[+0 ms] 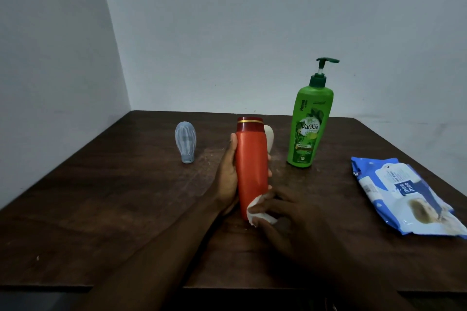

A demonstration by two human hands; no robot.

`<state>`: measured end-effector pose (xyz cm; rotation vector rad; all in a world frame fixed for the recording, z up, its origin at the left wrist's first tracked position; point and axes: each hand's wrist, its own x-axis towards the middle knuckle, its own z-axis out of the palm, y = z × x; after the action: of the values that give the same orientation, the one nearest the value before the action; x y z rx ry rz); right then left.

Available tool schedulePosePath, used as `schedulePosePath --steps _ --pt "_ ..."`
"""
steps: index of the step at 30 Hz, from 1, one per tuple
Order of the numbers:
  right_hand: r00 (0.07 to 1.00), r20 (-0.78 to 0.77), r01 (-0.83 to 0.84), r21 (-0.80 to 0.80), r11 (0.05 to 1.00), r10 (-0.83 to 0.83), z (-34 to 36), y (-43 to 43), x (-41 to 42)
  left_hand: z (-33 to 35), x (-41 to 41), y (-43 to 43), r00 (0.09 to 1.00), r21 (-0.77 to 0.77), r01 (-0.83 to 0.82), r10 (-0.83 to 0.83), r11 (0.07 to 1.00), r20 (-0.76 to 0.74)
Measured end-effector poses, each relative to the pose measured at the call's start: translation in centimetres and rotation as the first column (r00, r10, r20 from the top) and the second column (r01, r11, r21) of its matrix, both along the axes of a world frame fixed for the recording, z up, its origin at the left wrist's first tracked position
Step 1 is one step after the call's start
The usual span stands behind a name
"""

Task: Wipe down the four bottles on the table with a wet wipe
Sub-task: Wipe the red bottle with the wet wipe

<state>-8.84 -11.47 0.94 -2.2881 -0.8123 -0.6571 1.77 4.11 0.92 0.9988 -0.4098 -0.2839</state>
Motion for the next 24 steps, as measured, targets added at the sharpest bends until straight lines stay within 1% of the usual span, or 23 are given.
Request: schedulePosePath --steps 2,5,8,12,15,17,20,22,24 --pt "0.999 -0.024 0.038 0.04 0.998 -0.037 0.8 -0.1 0.6 0.1 0.0 0.1 1.0 0.001 -0.014 0.014 1.0 0.004" --pt "0.995 -0.01 0.102 0.124 0.987 -0.101 2.4 -0.1 2.1 0.1 -0.1 0.2 0.998 0.03 -0.067 0.067 0.997 -0.001" --pt "0.99 -0.008 0.139 0.227 0.964 -0.141 4.3 0.3 3.9 0.1 -0.2 0.2 0.997 0.012 -0.063 0.063 0.998 -0.036" --pt "0.985 -0.114 0.164 0.41 0.897 -0.128 6.6 0.8 6.4 0.5 -0.3 0.4 0.999 -0.051 0.001 -0.002 0.999 -0.034" --pt "0.979 -0.164 0.185 0.462 0.867 -0.122 7.2 0.8 7.6 0.9 -0.4 0.6 0.998 -0.033 0.021 -0.023 0.999 -0.06" --pt "0.977 -0.2 0.172 0.512 0.841 -0.078 6.8 0.6 7.8 1.2 -0.4 0.7 0.997 -0.031 0.011 -0.013 0.999 -0.072" --pt "0.964 -0.262 0.129 0.596 0.793 0.04 5.5 0.2 7.2 1.4 -0.4 0.8 0.998 -0.062 0.015 -0.018 0.998 -0.06" --pt "0.944 -0.31 0.114 0.624 0.773 0.112 4.4 -0.3 6.5 1.5 -0.4 0.7 0.998 -0.079 0.04 -0.044 0.996 -0.047" --pt "0.918 -0.367 0.13 0.638 0.759 0.152 3.1 -0.5 5.7 1.7 -0.6 0.9 0.998 -0.078 0.022 -0.026 0.997 -0.051"
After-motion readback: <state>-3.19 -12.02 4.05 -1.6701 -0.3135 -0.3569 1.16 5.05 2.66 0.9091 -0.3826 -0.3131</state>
